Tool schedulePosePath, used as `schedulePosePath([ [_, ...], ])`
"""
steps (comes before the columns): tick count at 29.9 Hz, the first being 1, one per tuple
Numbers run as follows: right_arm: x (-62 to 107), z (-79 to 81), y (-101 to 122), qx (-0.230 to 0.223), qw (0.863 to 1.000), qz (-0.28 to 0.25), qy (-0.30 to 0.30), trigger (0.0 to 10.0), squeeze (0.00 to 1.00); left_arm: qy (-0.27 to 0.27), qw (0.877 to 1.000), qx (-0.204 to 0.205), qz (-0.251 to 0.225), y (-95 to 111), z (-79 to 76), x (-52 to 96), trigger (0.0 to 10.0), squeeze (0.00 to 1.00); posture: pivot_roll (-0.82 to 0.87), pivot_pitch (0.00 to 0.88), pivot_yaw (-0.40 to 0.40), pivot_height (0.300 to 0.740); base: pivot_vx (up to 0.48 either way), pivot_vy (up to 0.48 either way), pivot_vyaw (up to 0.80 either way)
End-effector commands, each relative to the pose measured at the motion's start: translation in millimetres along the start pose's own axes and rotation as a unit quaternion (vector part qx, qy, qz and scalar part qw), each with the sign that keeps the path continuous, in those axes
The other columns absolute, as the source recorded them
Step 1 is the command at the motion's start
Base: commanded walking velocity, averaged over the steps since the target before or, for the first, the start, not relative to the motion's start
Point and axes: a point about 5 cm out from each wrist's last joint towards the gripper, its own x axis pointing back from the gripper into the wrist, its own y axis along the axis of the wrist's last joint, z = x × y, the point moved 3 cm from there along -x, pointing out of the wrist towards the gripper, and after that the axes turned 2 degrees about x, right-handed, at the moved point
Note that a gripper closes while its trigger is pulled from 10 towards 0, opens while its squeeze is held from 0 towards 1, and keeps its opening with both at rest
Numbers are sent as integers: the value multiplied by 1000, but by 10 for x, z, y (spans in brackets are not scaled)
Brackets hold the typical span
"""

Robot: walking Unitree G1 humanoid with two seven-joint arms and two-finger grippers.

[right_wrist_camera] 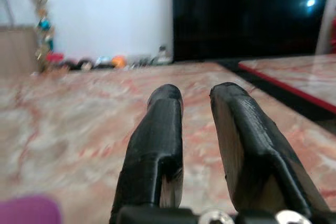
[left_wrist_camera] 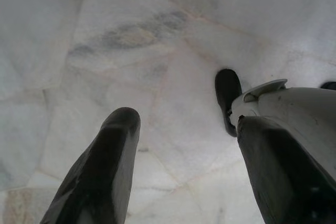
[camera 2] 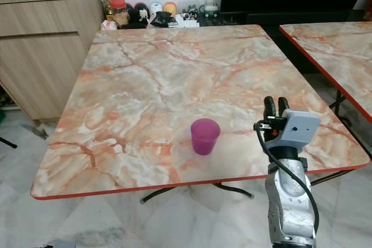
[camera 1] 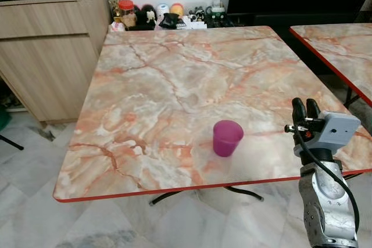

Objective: Setting the table

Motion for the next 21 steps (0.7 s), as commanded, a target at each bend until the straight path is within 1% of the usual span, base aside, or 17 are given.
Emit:
schedulePosePath([
  [1,21,40,4,6,1000,14,10,10000,0,0,1000,-9,21,-117,30,28,10000,0,3,117,12,740,0,0,0],
  [2,20,63,15,0,1000,21,13,10000,0,0,1000,-10,21,-116,29,28,10000,0,2,118,13,740,0,0,0],
  [3,11,135,41,-6,999,24,25,10000,0,0,1000,-10,22,-117,28,28,10000,0,-1,118,13,740,0,0,0],
  [4,11,135,41,-6,999,24,25,10000,0,0,1000,-10,22,-117,28,28,10000,0,-1,118,13,740,0,0,0],
  [6,-8,287,124,-37,998,20,47,10000,0,-1,1000,-11,22,-118,23,27,10000,0,-3,120,13,740,0,0,0],
  [8,-18,398,131,-46,997,37,57,10000,0,-1,1000,-11,22,-119,21,27,10000,0,-4,117,11,740,0,0,0],
  [9,-19,456,121,-51,995,48,65,10000,24,-2,1000,-11,22,-119,19,27,10000,0,-2,117,11,740,0,0,0],
  [10,-18,555,66,-73,992,79,71,10000,1000,-2,1000,-11,22,-123,19,29,10000,0,-2,120,11,740,0,0,0],
  [11,-15,602,33,-86,989,97,71,10000,1000,-2,1000,-10,22,-125,21,30,10000,0,-2,120,11,740,0,0,0],
  [12,-9,685,-32,-128,981,131,60,10000,1000,-2,1000,-10,23,-133,24,32,10000,0,-5,120,10,740,0,0,0],
  [13,-7,711,-48,-144,978,139,56,10000,1000,-2,1000,-11,23,-135,24,33,10000,0,-5,120,10,740,0,0,0],
  [15,-5,753,-64,-160,975,147,55,10000,1000,-2,1000,-11,23,-138,25,34,10000,0,-6,121,10,740,0,0,0],
  [16,-5,842,-76,-168,972,153,63,10000,1000,-2,1000,-10,24,-148,27,37,10000,0,-4,120,10,740,0,0,0],
  [17,-5,842,-76,-168,972,153,63,10000,1000,-2,1000,-10,24,-148,27,37,10000,0,-4,120,10,740,0,0,0],
  [18,-2,891,-99,-169,970,160,65,10000,0,-2,1000,-10,25,-156,28,39,10000,0,-1,120,10,740,0,0,0],
  [20,-4,932,-187,-183,964,188,46,10000,0,-2,1000,-8,26,-170,27,43,10000,0,1,119,9,740,0,0,0],
  [21,-6,932,-194,-185,963,191,44,10000,0,-2,1000,-8,27,-172,26,44,10000,0,0,120,8,740,0,0,0],
])
